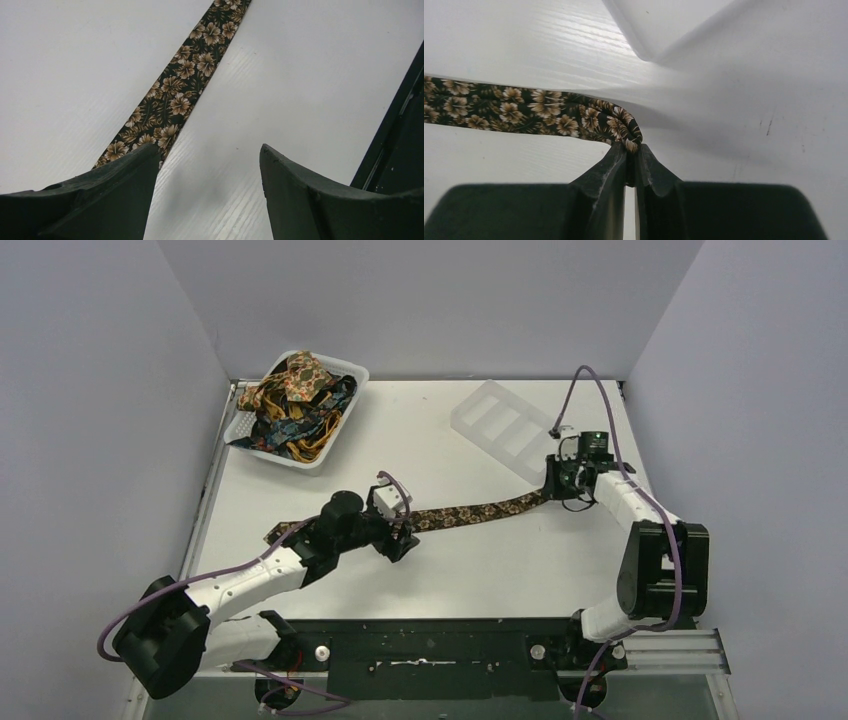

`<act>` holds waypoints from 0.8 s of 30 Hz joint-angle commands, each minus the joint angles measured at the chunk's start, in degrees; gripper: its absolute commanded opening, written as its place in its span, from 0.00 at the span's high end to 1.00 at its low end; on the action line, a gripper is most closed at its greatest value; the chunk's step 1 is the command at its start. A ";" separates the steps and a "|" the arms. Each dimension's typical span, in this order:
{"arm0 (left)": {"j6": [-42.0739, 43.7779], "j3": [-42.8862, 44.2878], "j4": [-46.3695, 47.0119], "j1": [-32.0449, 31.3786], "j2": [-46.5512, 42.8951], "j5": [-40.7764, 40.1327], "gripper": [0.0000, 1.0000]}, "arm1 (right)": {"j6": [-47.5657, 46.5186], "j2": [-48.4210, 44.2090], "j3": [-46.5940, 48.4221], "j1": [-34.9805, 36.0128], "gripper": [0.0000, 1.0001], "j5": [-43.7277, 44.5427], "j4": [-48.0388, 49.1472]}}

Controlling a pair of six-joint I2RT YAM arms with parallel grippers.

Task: Roll the ties
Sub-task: Roll the tie at the center of the board.

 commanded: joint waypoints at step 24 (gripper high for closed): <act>-12.42 -4.35 8.00 4.53 -7.64 -11.71 0.29 | 21.64 10.71 18.31 39.20 0.98 34.59 -12.36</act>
